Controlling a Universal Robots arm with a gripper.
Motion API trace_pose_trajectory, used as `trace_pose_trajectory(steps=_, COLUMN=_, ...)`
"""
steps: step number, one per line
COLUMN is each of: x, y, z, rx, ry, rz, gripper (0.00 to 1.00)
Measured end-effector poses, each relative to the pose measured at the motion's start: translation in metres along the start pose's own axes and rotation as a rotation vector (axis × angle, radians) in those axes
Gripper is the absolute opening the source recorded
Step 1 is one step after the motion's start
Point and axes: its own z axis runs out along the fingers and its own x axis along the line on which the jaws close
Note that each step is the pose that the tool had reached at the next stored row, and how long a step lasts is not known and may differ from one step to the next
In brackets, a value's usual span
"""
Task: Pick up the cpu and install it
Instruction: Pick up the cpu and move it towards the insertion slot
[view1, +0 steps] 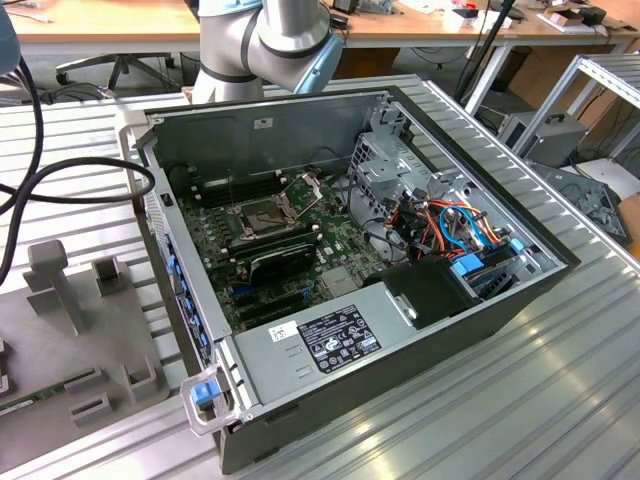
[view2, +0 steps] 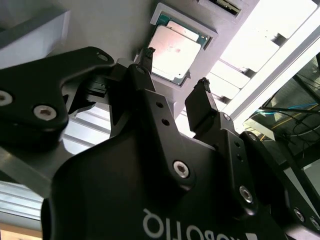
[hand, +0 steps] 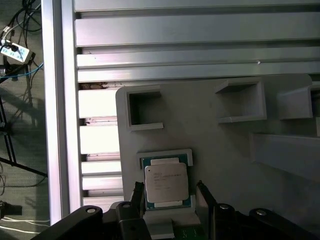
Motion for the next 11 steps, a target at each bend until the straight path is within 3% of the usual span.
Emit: trace_pose_trajectory(steps=11, x=0.0001, y=-0.0001, z=0.0032, rx=-0.0002, ry=-0.0002, rz=0.000, gripper=0.54)
